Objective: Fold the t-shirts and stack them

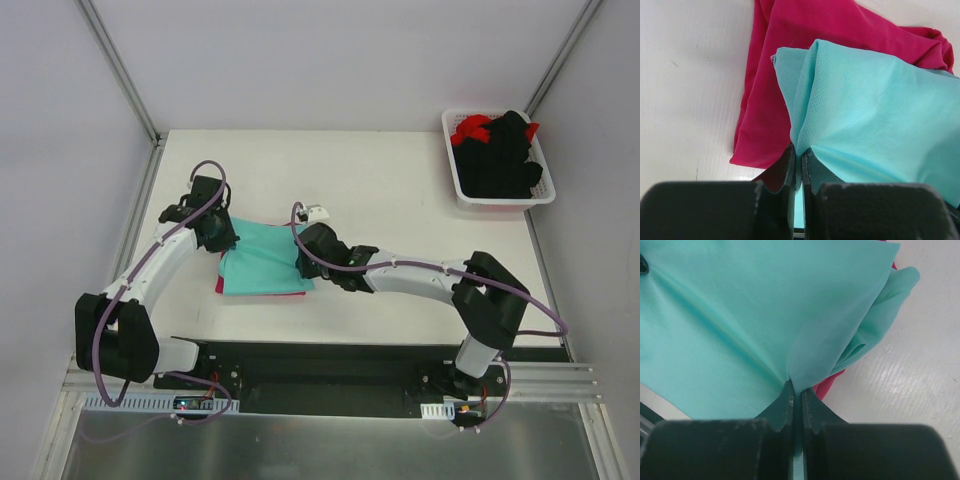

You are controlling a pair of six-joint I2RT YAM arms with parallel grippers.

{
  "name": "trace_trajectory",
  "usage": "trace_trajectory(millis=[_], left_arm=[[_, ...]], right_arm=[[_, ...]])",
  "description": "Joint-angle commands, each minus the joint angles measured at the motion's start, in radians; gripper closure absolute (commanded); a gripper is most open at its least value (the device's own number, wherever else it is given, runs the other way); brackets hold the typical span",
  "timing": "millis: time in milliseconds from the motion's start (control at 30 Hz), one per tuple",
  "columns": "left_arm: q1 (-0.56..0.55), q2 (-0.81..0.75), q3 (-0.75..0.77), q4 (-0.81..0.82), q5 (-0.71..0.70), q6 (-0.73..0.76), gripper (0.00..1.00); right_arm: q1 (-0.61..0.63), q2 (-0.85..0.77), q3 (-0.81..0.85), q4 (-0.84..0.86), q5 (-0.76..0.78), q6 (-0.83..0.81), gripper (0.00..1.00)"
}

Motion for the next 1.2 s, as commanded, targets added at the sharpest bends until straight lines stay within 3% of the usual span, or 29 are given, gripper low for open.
trace_trajectory(millis=[0,700,1167], left_arm=[[0.024,0.014,0.008,-0.012,-0.032,-0.015,1.0],[0.056,0.146,0.1,0.017,-0.046,-0.018,1.0],[0.059,0.143,0.097,0.035,-0.039,-0.022,1.0]], right_arm=[[0.007,0.015,0.039,-0.016,-0.003,0.009,1.0],[0.014,0.06,0.05,-0.008,-0.01,0.012,1.0],[0.013,0.069,0.057,-0.017,-0.005,0.003,1.0]])
